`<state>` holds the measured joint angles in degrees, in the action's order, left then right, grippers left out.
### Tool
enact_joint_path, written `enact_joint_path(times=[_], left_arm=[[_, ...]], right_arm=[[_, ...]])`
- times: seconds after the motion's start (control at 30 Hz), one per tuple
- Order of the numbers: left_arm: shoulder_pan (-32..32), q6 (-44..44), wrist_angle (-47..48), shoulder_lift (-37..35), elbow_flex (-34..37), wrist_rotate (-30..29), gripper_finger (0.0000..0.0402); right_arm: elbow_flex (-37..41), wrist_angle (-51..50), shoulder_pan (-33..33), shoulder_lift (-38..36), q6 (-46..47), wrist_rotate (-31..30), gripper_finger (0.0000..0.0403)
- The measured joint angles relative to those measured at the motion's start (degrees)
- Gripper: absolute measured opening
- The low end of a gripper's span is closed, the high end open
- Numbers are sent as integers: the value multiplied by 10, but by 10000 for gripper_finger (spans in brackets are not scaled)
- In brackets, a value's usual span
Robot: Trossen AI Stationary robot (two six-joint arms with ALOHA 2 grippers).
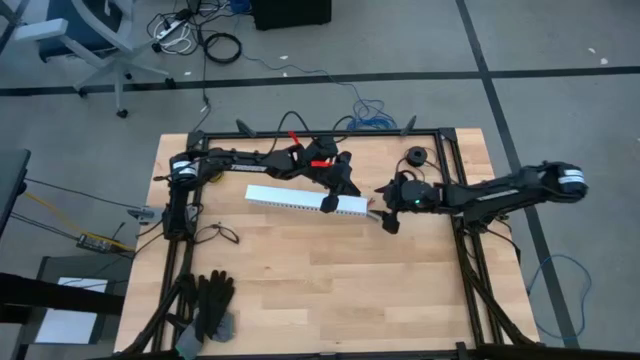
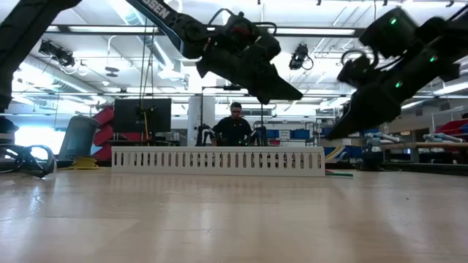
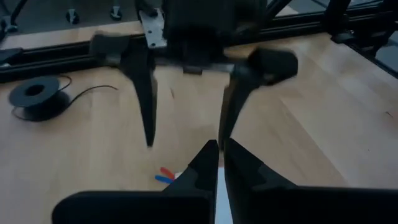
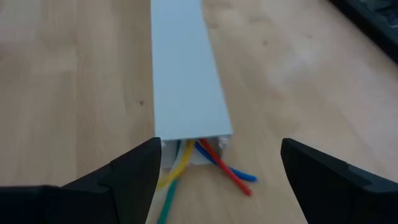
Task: Ziptie cables
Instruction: Return to Home Position
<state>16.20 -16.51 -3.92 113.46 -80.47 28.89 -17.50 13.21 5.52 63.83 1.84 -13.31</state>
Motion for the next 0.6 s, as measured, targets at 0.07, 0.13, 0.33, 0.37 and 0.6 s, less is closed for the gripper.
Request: enact_joint_path(times=[0.07,0.13,0.33,0.37,0.6], left_arm=[[2,-9,12,-11,0,-4,0],[4,-12,29,-22,0,-9,0],[4,-11,27,-80,45,-68,0],[4,-9,17,-96,64,-78,0],[11,71,-196,-223,284,-125,0]], right_arm=[[0,-28,0,-46,1,-2,309],[0,-47,0,-90,3,-2,308],[0,-89,0,-170,23,-1,296],[0,-94,0,-173,30,-1,287],[0,-101,-1,-167,36,31,164]])
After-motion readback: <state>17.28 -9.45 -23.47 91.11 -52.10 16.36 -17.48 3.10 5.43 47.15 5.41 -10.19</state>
